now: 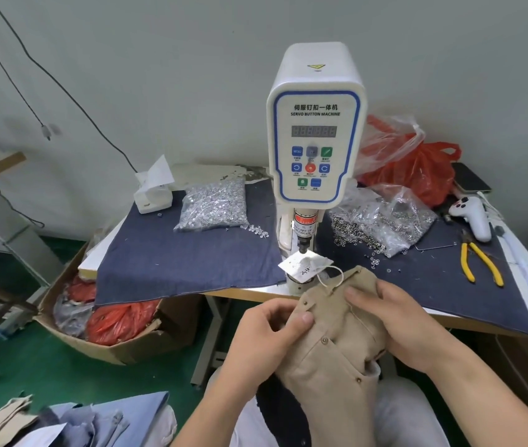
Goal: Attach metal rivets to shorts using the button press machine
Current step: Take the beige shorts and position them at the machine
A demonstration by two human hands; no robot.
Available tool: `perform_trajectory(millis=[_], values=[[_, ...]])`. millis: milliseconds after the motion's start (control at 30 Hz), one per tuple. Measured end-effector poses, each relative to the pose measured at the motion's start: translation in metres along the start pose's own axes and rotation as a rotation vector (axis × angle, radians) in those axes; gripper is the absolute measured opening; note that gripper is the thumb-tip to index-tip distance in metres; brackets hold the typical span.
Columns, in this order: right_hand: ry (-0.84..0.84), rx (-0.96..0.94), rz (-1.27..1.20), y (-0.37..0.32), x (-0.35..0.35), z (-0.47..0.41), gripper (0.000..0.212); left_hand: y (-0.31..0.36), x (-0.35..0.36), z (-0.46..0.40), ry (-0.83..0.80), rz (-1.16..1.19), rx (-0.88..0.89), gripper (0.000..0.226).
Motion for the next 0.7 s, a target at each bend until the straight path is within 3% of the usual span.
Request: perform_trajectory(millis=[133, 167, 233, 300, 400, 467, 567, 700], values=[[0.011, 0.059, -0.043, 0.007, 0.012, -0.007, 0.024, 0.003, 0.015, 0.002, -0.135, -0.176, 0.041, 0.078], [-0.007, 0.068, -0.019, 0.008, 0.015, -0.008, 0.025, 0.003, 0.017, 0.001, -0.139, -0.237, 0.067, 0.076], [-0.033, 0.049, 0.114, 0.003, 0.018, -0.012, 0.032, 0.01, 0.008, -0.006, -0.07, -0.265, 0.143, 0.038], [-0.058, 0.017, 0.454, -0.008, 0.012, -0.013, 0.043, 0.007, -0.002, -0.012, -0.069, -0.071, 0.092, 0.011], [-0.234, 0.139, 0.923, 0.004, -0.001, -0.009, 0.039, -0.008, -0.019, -0.02, -0.059, 0.283, -0.076, 0.022], [-0.308, 0.155, 0.805, 0.013, -0.003, -0.005, 0.031, -0.012, -0.029, -0.026, -0.032, 0.291, -0.102, 0.021], [-0.236, 0.075, 0.396, 0.009, -0.005, -0.006, 0.039, -0.012, -0.045, -0.031, 0.042, 0.076, -0.042, 0.009], [-0.162, 0.01, 0.256, -0.002, -0.009, -0.012, 0.032, -0.001, -0.036, -0.026, -0.133, -0.18, 0.114, 0.055]])
Point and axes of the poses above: each hand's wrist, its own z-axis away from the middle knuckle, its own x-axis out of the palm, y = z × x, the point moved 10 cm from there along -z, towards the middle knuckle, and after that the axes turned 2 degrees about -z, right-handed, at the moved point
